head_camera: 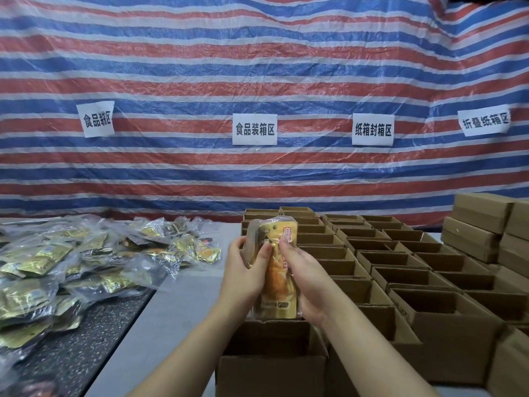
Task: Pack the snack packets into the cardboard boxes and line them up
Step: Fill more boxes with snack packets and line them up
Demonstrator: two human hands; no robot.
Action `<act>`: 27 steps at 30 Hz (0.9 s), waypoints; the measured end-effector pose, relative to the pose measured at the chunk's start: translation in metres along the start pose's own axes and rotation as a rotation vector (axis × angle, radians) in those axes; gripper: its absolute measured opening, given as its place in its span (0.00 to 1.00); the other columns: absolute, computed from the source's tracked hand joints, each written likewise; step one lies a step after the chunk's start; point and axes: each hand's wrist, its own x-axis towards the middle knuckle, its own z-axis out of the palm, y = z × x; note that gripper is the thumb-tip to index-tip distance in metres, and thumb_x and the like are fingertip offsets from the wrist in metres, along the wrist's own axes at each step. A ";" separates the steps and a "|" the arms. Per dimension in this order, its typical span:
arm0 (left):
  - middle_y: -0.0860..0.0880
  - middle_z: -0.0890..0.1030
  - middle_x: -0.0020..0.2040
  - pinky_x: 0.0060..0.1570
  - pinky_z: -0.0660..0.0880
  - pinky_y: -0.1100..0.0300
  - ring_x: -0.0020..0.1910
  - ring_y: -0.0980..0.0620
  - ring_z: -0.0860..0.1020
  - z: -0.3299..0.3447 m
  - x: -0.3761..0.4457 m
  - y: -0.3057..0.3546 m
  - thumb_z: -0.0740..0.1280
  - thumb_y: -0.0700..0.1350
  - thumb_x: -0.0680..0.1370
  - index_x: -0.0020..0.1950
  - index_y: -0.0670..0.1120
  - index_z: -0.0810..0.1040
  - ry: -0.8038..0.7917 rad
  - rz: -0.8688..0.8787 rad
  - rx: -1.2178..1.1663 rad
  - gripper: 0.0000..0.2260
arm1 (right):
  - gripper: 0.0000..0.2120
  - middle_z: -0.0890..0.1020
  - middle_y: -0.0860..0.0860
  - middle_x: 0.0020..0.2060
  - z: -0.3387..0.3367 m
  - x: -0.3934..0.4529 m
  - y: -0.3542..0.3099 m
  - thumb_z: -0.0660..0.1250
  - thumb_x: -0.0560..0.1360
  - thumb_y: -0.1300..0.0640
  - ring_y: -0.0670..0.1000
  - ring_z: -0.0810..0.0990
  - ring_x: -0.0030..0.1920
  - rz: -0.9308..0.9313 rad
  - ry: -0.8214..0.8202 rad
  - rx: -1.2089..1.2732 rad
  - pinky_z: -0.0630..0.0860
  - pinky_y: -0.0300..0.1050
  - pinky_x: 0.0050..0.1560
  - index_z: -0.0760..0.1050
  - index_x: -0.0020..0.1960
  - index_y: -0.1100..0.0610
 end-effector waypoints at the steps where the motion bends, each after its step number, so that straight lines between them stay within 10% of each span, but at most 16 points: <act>1: 0.53 0.80 0.56 0.45 0.81 0.61 0.53 0.55 0.82 -0.001 -0.001 0.000 0.66 0.70 0.67 0.63 0.57 0.71 0.010 0.044 0.024 0.30 | 0.23 0.87 0.53 0.51 0.001 0.001 0.002 0.65 0.75 0.39 0.55 0.87 0.50 -0.018 0.031 0.007 0.84 0.55 0.47 0.76 0.65 0.50; 12: 0.48 0.86 0.51 0.42 0.81 0.59 0.50 0.49 0.85 -0.003 -0.014 0.010 0.71 0.63 0.71 0.59 0.50 0.80 -0.276 -0.169 -0.170 0.23 | 0.24 0.83 0.45 0.48 0.014 0.011 0.023 0.52 0.72 0.27 0.46 0.83 0.50 -0.422 0.458 -0.490 0.81 0.43 0.45 0.75 0.48 0.43; 19: 0.43 0.84 0.56 0.46 0.80 0.55 0.55 0.45 0.83 -0.009 -0.013 0.005 0.71 0.55 0.76 0.62 0.47 0.81 -0.317 -0.300 -0.337 0.18 | 0.21 0.73 0.45 0.52 0.008 0.016 0.031 0.54 0.76 0.33 0.46 0.76 0.51 -0.585 0.621 -0.835 0.81 0.52 0.53 0.75 0.51 0.48; 22: 0.47 0.86 0.51 0.42 0.81 0.59 0.50 0.49 0.85 -0.002 -0.015 -0.001 0.69 0.53 0.78 0.60 0.47 0.80 -0.174 -0.196 -0.222 0.14 | 0.28 0.73 0.51 0.64 0.005 0.020 0.028 0.52 0.79 0.35 0.51 0.73 0.62 -0.397 0.639 -1.013 0.77 0.55 0.62 0.73 0.66 0.54; 27: 0.50 0.85 0.51 0.47 0.81 0.56 0.51 0.51 0.84 0.009 -0.012 0.005 0.60 0.60 0.81 0.59 0.51 0.80 -0.007 -0.104 -0.139 0.17 | 0.42 0.76 0.53 0.67 0.016 0.016 0.019 0.59 0.72 0.25 0.57 0.76 0.66 0.026 0.324 -0.434 0.75 0.61 0.65 0.63 0.77 0.50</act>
